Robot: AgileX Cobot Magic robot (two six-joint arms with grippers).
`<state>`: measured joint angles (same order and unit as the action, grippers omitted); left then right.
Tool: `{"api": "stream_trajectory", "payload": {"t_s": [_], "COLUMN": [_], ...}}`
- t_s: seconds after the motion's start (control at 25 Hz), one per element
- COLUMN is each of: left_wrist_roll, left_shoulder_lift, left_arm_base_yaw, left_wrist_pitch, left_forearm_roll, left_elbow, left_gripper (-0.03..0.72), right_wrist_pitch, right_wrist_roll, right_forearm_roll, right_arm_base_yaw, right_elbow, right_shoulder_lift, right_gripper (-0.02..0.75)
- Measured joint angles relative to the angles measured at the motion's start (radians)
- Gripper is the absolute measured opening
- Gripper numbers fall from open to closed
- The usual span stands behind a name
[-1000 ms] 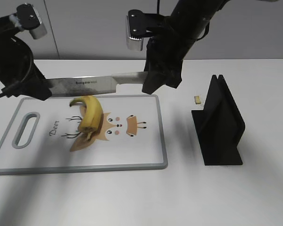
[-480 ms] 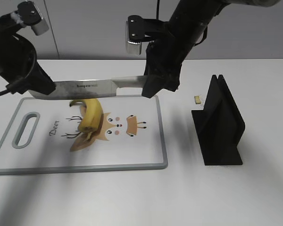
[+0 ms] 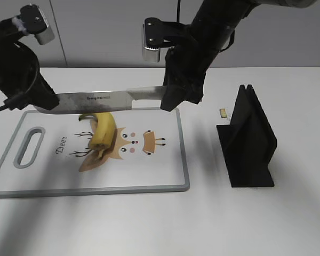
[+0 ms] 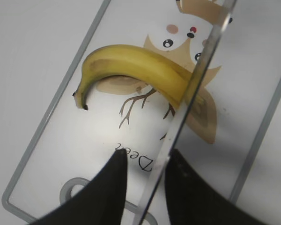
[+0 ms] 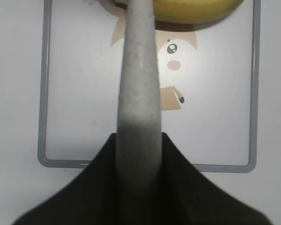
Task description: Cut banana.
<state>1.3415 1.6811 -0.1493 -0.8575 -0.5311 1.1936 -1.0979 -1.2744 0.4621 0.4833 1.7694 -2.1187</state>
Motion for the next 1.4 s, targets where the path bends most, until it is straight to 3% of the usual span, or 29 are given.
{"api": "stream_trajectory", "payload": {"t_s": [0.24,0.44,0.72,1.08,1.4], "left_wrist_roll": [0.0,0.024,0.044,0.045,0.028], "left_shoulder_lift": [0.025,0.034,0.036,0.106,0.148], "left_arm_base_yaw": [0.0,-0.001,-0.003,-0.057,-0.063], "left_wrist_pitch": [0.003,-0.009,-0.001,0.082,0.099], "left_forearm_roll": [0.002,0.0,-0.002,0.018,0.044], "left_elbow": [0.0,0.0,0.0,0.0,0.0], "left_gripper": [0.247,0.061,0.056,0.054,0.054], "right_wrist_pitch": [-0.001,0.007,-0.011,-0.026,-0.02], "right_wrist_roll": [0.0,0.023,0.146,0.17,0.194], "right_forearm_roll": [0.001,-0.013,-0.038,-0.096,-0.101], "right_arm_base_yaw": [0.0,0.0,0.0,0.0,0.0], "right_elbow": [0.0,0.0,0.003,0.006,0.006], "right_shoulder_lift": [0.0,0.0,-0.007,-0.03,-0.071], "right_gripper": [0.17,0.172,0.185,0.186,0.188]}}
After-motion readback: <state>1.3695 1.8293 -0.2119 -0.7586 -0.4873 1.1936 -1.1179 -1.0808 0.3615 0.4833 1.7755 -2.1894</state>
